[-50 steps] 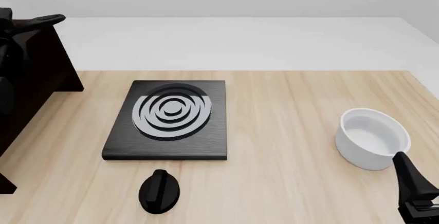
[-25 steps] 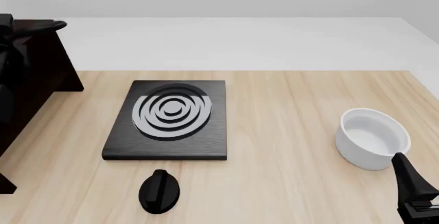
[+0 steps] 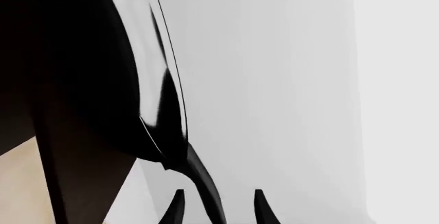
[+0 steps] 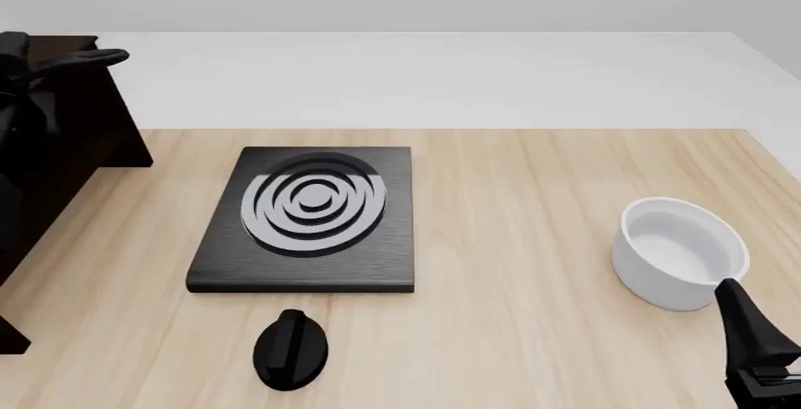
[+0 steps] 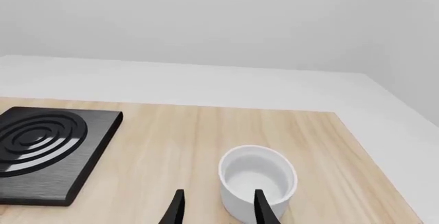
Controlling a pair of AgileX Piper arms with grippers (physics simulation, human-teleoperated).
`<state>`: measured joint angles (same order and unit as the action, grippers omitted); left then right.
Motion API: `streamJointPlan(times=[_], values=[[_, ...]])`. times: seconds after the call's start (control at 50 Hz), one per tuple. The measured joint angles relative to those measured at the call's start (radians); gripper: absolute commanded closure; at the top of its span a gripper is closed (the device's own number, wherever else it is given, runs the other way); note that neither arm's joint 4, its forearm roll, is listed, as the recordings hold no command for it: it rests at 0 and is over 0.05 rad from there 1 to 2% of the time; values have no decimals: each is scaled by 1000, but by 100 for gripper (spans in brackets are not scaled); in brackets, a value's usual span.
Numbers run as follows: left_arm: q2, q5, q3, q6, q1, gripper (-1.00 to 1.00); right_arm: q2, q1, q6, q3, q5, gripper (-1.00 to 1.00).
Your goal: Put the frying pan on the cabinet shelf.
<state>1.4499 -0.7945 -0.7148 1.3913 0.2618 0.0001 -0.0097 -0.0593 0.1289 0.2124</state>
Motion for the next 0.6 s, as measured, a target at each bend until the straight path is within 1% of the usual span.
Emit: streamJointPlan(times=[0.26,0.34,0.6], values=[[-83,21,67,-17,-20,-100,0,-2,5,0,-2,-100],[-116,29,89,-33,-33,-100,0,-2,7,0,-2,-100],[-196,34,169,-52,-66,-100,0,-8,9,1,-5,-100]])
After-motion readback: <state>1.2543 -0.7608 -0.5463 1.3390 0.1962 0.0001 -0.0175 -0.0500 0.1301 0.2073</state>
